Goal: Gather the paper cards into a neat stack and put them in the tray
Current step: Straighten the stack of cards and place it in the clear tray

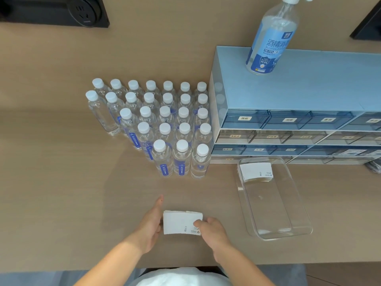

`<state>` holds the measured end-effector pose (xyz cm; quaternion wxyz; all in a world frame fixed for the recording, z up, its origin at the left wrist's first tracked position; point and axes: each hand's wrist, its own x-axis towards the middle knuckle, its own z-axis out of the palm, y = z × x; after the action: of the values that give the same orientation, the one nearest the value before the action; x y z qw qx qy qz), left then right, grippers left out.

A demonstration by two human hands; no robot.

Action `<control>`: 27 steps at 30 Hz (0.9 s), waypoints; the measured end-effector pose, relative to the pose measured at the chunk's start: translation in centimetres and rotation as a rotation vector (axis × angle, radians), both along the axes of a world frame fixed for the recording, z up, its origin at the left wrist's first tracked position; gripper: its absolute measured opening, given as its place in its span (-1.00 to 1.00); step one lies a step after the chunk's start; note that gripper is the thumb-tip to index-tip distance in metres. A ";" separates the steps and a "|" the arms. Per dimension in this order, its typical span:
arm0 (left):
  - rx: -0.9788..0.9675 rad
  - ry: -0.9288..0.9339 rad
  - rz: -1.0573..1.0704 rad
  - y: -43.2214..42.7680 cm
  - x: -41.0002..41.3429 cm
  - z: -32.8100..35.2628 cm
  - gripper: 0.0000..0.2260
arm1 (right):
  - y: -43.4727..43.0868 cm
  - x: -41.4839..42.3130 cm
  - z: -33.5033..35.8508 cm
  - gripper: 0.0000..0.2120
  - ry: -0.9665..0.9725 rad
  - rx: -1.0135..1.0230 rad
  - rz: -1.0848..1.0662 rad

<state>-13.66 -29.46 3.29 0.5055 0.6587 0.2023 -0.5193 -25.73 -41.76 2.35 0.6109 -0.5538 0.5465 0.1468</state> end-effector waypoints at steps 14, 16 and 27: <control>0.255 -0.954 -1.323 0.7 0.0 -2.5 0.01 | -0.8 1.1 -1.4 0.04 -0.048 -0.641 1.079; 0.335 -1.099 -1.425 -0.1 -0.3 -3.4 -0.20 | -0.3 1.8 -2.2 -0.17 -0.019 -0.783 1.192; 0.383 -1.054 -1.420 -0.8 0.4 -4.4 -0.66 | -1.1 2.0 -3.3 -0.59 -0.012 -0.876 1.115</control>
<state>-13.30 -30.24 -1.13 -0.0251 0.8539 -0.4264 -0.2974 -23.76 -42.86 -0.95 0.1688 -0.9466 0.1871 0.2012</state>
